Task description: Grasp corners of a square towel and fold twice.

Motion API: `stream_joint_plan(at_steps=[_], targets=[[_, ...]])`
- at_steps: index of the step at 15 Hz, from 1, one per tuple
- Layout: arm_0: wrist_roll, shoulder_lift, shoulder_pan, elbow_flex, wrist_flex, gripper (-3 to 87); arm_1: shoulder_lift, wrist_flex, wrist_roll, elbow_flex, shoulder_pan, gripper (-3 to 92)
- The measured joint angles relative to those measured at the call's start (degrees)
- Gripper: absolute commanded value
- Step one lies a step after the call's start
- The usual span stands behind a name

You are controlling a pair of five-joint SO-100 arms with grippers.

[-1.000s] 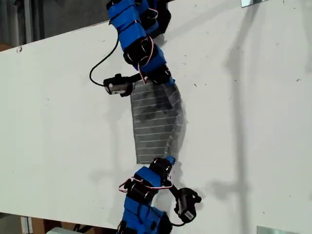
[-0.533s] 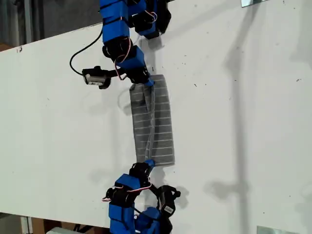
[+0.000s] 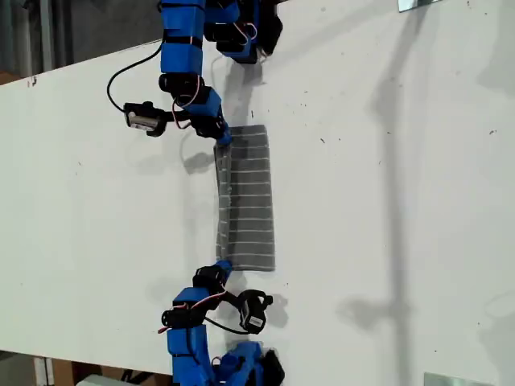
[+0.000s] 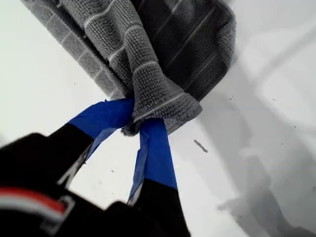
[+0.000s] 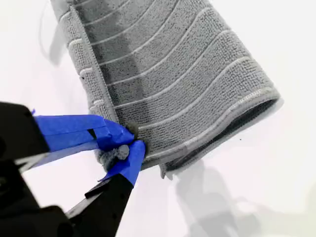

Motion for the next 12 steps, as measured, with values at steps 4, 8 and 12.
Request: stream_joint_plan(at_steps=[4,8,12], targets=[[-2.99,-0.26,2.11,-0.88,1.58,-0.1,4.75,1.58,1.23,1.23,-3.6,-0.1],[-7.56,0.35,10.2,-1.23,3.16,-0.1,8.0,2.99,8.96,4.22,-15.12,-0.1],[-10.28,0.53,12.48,3.78,1.49,-0.1,8.17,-2.2,12.83,11.69,-21.62,-0.1]])
